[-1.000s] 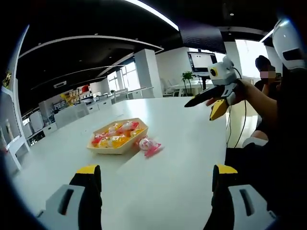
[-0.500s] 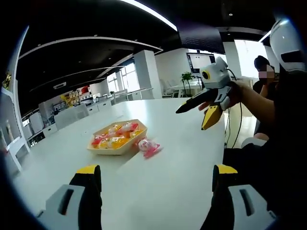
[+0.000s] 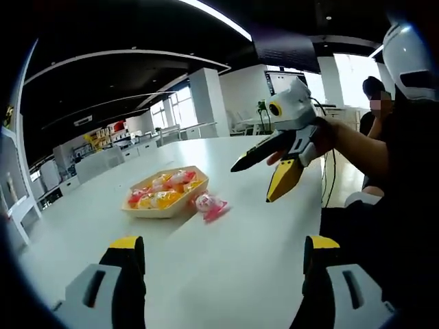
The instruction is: Pick up the marshmallows scattered on the table and place them into the bowl on the table
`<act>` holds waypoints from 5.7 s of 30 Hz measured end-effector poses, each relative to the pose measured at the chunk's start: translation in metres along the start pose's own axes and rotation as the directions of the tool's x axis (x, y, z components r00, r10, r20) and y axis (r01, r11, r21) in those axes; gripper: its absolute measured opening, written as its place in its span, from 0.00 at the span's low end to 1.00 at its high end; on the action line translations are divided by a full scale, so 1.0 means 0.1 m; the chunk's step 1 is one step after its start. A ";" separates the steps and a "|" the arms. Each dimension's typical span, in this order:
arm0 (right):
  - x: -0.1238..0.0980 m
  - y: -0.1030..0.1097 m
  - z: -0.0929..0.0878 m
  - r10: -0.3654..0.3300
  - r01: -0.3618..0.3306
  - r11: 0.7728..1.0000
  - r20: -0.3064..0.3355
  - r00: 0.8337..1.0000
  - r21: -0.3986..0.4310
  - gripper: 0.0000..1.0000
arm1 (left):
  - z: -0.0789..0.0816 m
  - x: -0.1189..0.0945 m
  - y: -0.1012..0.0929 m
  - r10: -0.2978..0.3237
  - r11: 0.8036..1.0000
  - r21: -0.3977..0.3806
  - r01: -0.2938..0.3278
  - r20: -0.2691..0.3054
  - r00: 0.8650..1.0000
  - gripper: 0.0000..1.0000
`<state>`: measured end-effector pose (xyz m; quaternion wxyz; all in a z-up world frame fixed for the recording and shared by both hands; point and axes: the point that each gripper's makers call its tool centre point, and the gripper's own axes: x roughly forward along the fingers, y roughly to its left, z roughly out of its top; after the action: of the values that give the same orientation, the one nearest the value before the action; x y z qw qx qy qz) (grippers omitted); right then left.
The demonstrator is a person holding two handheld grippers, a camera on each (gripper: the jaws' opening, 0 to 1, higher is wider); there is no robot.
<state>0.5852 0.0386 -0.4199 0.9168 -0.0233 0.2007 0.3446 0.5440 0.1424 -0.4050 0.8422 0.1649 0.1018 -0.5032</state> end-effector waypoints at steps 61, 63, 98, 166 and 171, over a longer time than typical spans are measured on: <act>0.73 0.00 0.07 0.068 -0.067 0.996 0.011 0.998 -0.059 0.23 | -0.08 0.18 0.21 -0.039 0.999 0.003 0.039 -0.027 0.999 0.95; 0.71 0.01 0.12 0.071 -0.071 0.997 0.040 0.997 -0.020 0.21 | -0.08 0.19 0.22 -0.039 0.999 0.006 0.039 -0.029 0.999 0.95; 0.19 -0.19 0.30 0.002 -0.020 0.992 0.143 0.990 0.125 0.14 | 0.10 0.13 0.08 -0.028 0.998 0.056 0.029 -0.017 0.999 0.95; -0.21 -0.19 0.32 -0.070 0.040 0.985 0.177 0.982 0.168 0.14 | 0.06 -0.05 -0.16 -0.028 0.993 0.114 0.031 -0.033 0.999 0.95; -0.21 -0.25 0.35 -0.074 0.044 0.985 0.179 0.981 0.166 0.14 | 0.06 -0.05 -0.16 -0.028 0.993 0.116 0.032 -0.032 0.999 0.95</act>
<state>0.5989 0.0130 -0.3817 0.9402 0.0770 0.1412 0.3003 0.5273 0.1375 -0.4002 0.8219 0.2199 0.0877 -0.5182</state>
